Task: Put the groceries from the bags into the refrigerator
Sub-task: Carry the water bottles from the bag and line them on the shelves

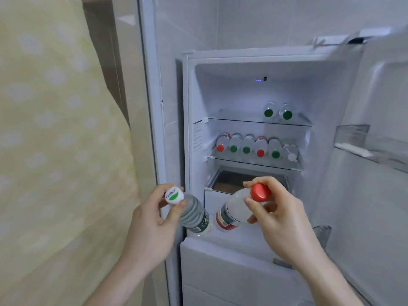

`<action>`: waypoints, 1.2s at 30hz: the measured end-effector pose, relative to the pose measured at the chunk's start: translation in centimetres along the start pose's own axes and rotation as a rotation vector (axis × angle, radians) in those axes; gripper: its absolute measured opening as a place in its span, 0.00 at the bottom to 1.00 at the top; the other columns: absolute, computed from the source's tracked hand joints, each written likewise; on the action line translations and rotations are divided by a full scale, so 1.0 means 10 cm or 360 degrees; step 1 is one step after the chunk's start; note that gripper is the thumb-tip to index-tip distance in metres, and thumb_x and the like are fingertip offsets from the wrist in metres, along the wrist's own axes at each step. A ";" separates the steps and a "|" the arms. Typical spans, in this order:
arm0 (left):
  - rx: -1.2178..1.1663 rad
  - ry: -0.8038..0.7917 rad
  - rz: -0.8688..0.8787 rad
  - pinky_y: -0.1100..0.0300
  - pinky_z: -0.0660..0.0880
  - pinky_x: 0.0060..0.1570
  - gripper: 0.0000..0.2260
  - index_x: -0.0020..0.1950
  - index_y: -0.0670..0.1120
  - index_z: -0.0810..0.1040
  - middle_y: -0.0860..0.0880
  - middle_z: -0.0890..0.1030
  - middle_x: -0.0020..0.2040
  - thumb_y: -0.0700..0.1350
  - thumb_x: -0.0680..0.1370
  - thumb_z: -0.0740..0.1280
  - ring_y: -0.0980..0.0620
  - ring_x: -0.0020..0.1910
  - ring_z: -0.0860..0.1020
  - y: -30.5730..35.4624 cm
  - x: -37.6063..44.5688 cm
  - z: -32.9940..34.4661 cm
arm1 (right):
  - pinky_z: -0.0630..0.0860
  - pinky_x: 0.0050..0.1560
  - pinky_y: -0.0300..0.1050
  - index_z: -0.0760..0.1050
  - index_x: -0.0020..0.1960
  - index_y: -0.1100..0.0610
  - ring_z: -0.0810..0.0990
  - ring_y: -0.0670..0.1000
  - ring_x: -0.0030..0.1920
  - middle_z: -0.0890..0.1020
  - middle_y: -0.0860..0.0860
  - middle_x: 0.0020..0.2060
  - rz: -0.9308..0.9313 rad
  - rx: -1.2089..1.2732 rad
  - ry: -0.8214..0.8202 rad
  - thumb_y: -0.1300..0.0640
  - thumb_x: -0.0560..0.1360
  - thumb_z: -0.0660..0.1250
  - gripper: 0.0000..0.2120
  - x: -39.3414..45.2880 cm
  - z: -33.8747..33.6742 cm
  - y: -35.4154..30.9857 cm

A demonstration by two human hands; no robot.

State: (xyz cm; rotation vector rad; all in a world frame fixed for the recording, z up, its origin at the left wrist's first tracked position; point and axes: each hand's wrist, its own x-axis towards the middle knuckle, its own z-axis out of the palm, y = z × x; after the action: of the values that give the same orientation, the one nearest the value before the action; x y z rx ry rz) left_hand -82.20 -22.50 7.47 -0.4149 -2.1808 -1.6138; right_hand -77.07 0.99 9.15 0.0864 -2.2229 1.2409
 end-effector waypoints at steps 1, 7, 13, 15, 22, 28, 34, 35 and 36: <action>-0.0026 0.0020 0.0029 0.41 0.81 0.52 0.05 0.55 0.52 0.80 0.59 0.84 0.53 0.46 0.79 0.70 0.58 0.55 0.81 0.03 0.12 0.10 | 0.78 0.39 0.38 0.76 0.54 0.44 0.85 0.47 0.34 0.83 0.40 0.47 -0.0015 0.0050 0.0055 0.57 0.79 0.71 0.09 0.12 -0.03 0.04; -0.0163 0.0145 0.0216 0.42 0.81 0.54 0.05 0.53 0.52 0.79 0.60 0.84 0.53 0.45 0.79 0.70 0.59 0.55 0.81 0.20 0.80 0.51 | 0.80 0.39 0.40 0.77 0.52 0.47 0.84 0.50 0.34 0.84 0.40 0.46 -0.0089 0.0257 0.0414 0.60 0.79 0.71 0.09 0.72 -0.13 0.18; -0.0316 0.0237 0.0428 0.41 0.81 0.52 0.07 0.55 0.53 0.79 0.60 0.83 0.52 0.44 0.79 0.70 0.56 0.54 0.82 0.29 1.42 0.77 | 0.83 0.46 0.57 0.76 0.53 0.43 0.85 0.53 0.39 0.84 0.40 0.48 -0.0230 0.0299 0.0713 0.59 0.79 0.71 0.11 1.21 -0.08 0.19; -0.0348 0.0256 0.0497 0.48 0.81 0.54 0.07 0.57 0.52 0.79 0.61 0.83 0.52 0.44 0.79 0.70 0.57 0.54 0.81 0.30 1.59 0.85 | 0.84 0.44 0.52 0.76 0.55 0.46 0.84 0.52 0.40 0.82 0.39 0.48 -0.0271 0.0301 0.0793 0.60 0.79 0.71 0.11 1.36 -0.04 0.18; -0.0542 0.0274 0.0700 0.75 0.74 0.43 0.10 0.60 0.47 0.78 0.56 0.82 0.53 0.43 0.79 0.70 0.55 0.53 0.80 0.32 2.08 1.06 | 0.85 0.44 0.49 0.76 0.58 0.48 0.85 0.47 0.44 0.81 0.38 0.49 -0.0350 0.0259 0.0986 0.60 0.79 0.72 0.12 1.87 0.13 0.17; -0.0673 0.0297 0.0753 0.71 0.76 0.46 0.10 0.60 0.48 0.78 0.59 0.81 0.53 0.45 0.79 0.70 0.55 0.55 0.80 0.29 2.34 1.17 | 0.85 0.43 0.45 0.74 0.58 0.51 0.85 0.49 0.44 0.82 0.40 0.60 -0.0395 0.0287 0.1094 0.62 0.80 0.70 0.10 2.20 0.22 0.27; -0.0709 0.0359 0.0753 0.76 0.74 0.44 0.11 0.61 0.43 0.78 0.54 0.81 0.55 0.42 0.79 0.69 0.64 0.51 0.79 0.29 2.62 1.38 | 0.84 0.45 0.42 0.74 0.59 0.51 0.85 0.51 0.47 0.81 0.40 0.62 -0.0370 0.0287 0.1098 0.62 0.81 0.69 0.10 2.59 0.33 0.45; -0.0710 0.0360 0.0749 0.76 0.73 0.45 0.11 0.61 0.44 0.78 0.54 0.81 0.56 0.42 0.80 0.69 0.63 0.53 0.79 0.27 2.67 1.43 | 0.84 0.46 0.43 0.74 0.58 0.50 0.85 0.51 0.47 0.81 0.39 0.61 -0.0366 0.0275 0.1087 0.62 0.81 0.69 0.10 2.65 0.35 0.48; -0.0703 0.0366 0.0747 0.76 0.73 0.47 0.11 0.62 0.44 0.78 0.54 0.81 0.56 0.42 0.80 0.69 0.62 0.54 0.79 0.25 2.72 1.48 | 0.84 0.46 0.45 0.74 0.58 0.49 0.85 0.50 0.46 0.81 0.38 0.61 -0.0362 0.0269 0.1076 0.62 0.80 0.69 0.11 2.71 0.37 0.51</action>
State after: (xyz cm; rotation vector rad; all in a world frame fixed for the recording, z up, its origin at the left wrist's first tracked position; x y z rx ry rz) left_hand -106.99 -7.55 18.80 -0.7595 -1.4154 -1.7488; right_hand -102.81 6.84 17.91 -0.0152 -1.4851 1.1183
